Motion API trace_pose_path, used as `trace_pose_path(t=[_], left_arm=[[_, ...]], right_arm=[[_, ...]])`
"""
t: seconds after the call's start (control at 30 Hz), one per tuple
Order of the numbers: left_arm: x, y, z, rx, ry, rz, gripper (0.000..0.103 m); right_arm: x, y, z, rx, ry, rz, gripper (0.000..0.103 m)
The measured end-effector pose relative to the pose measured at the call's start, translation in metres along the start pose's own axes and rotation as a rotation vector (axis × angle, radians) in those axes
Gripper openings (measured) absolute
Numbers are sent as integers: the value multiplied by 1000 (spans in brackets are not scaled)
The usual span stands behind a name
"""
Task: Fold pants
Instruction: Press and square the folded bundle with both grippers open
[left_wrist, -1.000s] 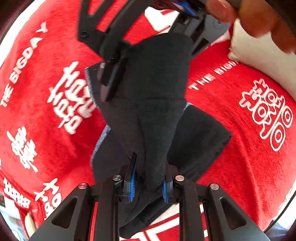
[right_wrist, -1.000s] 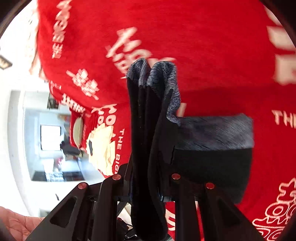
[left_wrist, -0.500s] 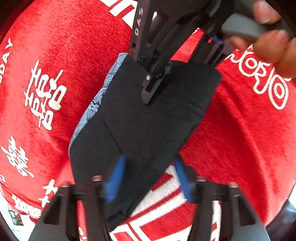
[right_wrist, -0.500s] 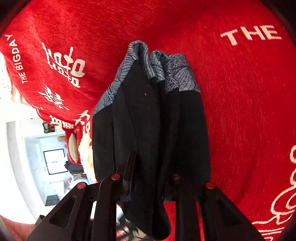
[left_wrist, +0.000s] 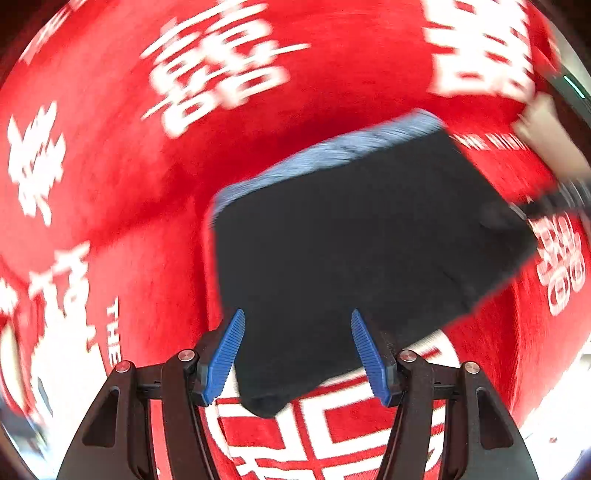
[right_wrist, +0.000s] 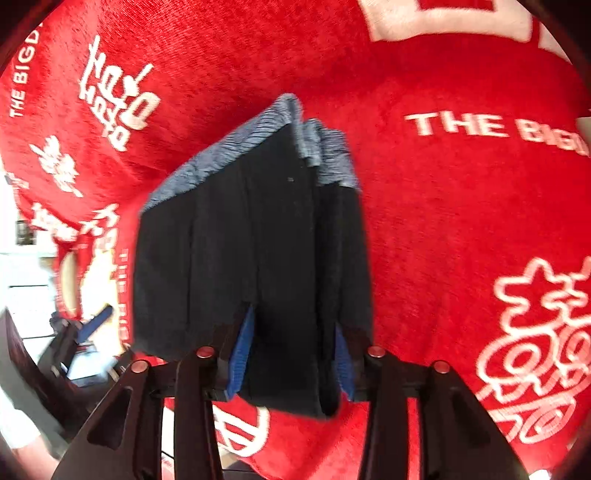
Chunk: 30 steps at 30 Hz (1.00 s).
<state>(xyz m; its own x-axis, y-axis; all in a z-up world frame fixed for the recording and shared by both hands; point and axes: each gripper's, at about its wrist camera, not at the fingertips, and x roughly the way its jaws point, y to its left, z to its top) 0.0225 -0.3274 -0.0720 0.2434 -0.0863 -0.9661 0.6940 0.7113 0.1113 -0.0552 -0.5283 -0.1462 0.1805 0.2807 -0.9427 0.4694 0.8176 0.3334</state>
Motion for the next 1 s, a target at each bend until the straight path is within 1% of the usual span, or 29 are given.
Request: trace_pose_path(t=[0.07,0.13,0.17,0.2,0.23,0.3,0.37,0.4,0.47,0.6,0.63,0.73,0.83,0.93,0.97,1.0], left_arm=[[2,13,4,-48,2,-8,62],[5,24,6,-105,12,-59,62],[8,30,8,-143,20,-101,62],[11,34,10,-168,25,-131,62],[14,39,10,-204,33,-169,62],[22,44,8,-264,55,-227,62],[31,49,6,-299,74,-258,62],[38,51,3,-313,86,-268,62],[50,52,-2,-329,103,-263,62],[68,50,-8,-315,116,-263,62],[68,49,-8,-307,113,-260,65],[65,47,-8,-288,111,-247,66],[63,52,-7,-310,123,-255,66],[61,57,-5,-328,134,-255,67],[61,59,-4,-330,140,-249,70],[60,61,-4,-333,143,-243,81]], right_arm=[[-10,2,-5,-1,-31,-67,45],[-20,4,-9,-2,-59,-114,45],[-25,5,-11,-7,-76,-129,41],[-28,9,-13,-18,-91,-137,35],[-31,14,-15,-31,-103,-139,33],[-30,23,-18,-55,-104,-126,33],[-23,33,-17,-74,-91,-118,33],[-19,38,-17,-89,-88,-137,33],[-11,40,-20,-118,-69,-159,33],[9,32,-21,-94,-41,-155,33],[11,29,-22,-88,-46,-148,33],[9,28,-23,-89,-55,-145,33],[6,23,-24,-68,-46,-127,35],[3,18,-23,-40,-42,-114,40],[2,17,-24,-36,-40,-113,42],[1,16,-24,-33,-38,-114,43]])
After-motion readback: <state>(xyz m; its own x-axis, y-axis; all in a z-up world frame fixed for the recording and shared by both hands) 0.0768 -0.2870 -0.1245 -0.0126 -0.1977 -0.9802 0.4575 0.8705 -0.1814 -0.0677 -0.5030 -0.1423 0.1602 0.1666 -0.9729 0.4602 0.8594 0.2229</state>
